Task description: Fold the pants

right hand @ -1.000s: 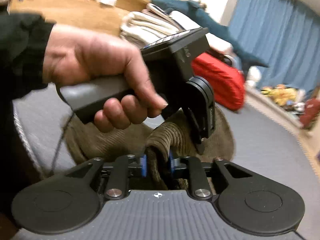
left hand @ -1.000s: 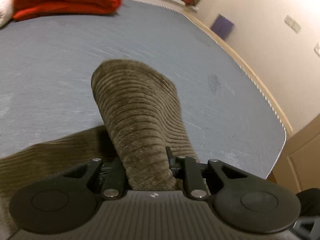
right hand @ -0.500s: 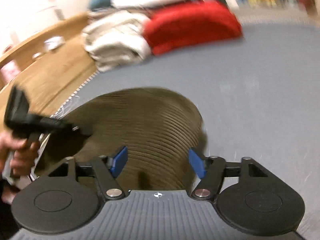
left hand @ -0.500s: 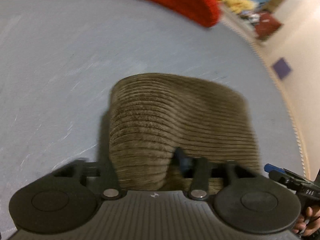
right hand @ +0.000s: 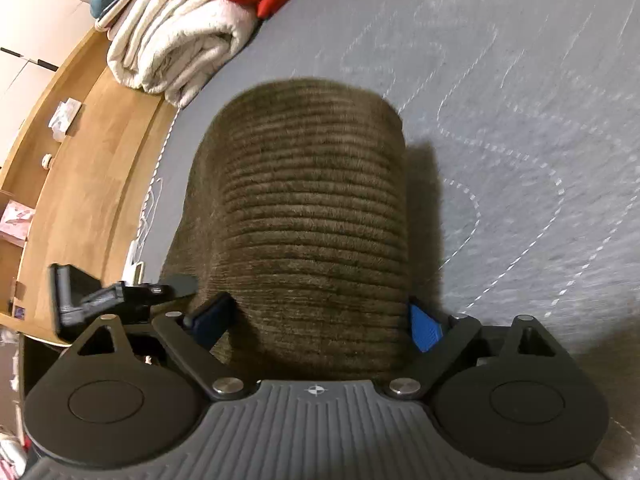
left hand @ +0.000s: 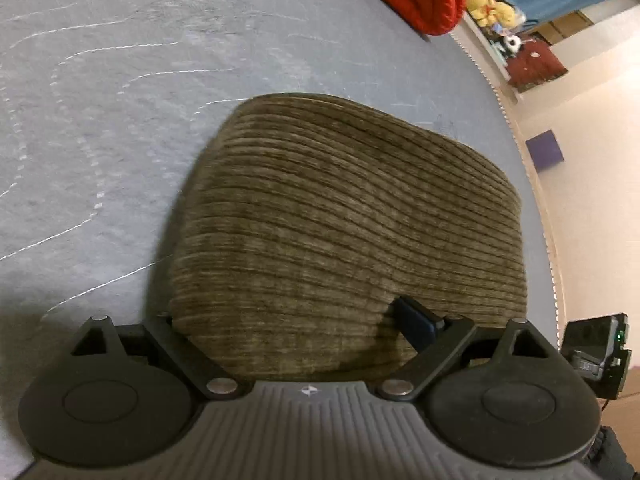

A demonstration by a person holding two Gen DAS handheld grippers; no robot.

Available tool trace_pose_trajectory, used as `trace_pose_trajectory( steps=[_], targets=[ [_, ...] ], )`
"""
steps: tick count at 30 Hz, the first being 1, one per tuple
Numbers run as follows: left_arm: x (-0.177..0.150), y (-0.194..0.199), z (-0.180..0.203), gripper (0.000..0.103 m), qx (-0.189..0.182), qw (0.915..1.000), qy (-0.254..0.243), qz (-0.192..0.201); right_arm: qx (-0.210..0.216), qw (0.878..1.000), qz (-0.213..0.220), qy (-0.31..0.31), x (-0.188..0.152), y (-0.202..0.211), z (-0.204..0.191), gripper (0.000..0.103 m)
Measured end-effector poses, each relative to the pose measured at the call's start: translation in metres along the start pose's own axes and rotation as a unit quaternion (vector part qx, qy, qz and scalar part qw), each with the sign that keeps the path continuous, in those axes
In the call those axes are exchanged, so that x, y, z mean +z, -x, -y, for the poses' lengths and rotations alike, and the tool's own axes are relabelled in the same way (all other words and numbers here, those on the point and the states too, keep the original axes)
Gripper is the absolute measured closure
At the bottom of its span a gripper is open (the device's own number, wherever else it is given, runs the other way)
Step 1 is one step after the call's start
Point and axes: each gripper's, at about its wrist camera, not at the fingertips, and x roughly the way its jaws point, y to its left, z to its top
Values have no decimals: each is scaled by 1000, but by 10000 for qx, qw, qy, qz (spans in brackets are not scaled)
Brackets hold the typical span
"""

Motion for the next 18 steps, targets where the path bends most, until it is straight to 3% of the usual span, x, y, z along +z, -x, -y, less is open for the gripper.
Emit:
trace_pose_trajectory(
  steps=[2,4,6,12,18],
  targets=[
    [1,-1,7,29,44,10000,25,36,-46,10000,49,60,1,-1,-1,31],
    [1,0,21,37,253,9994,-215,80,-14,9999,102,39,4,4,-3,57],
    [3,2,36,49,199,9993,-259,197,81,9995,279,114,5,17,-10,63],
    [7,-17,112,54,-490,9953,-637,540,-45,9942,1056,216,16,98,-1,64],
    [17,-58,201,54,-1179,9842,-1014,841,-160,9890,1328,631,51,193,28,64]
  ],
)
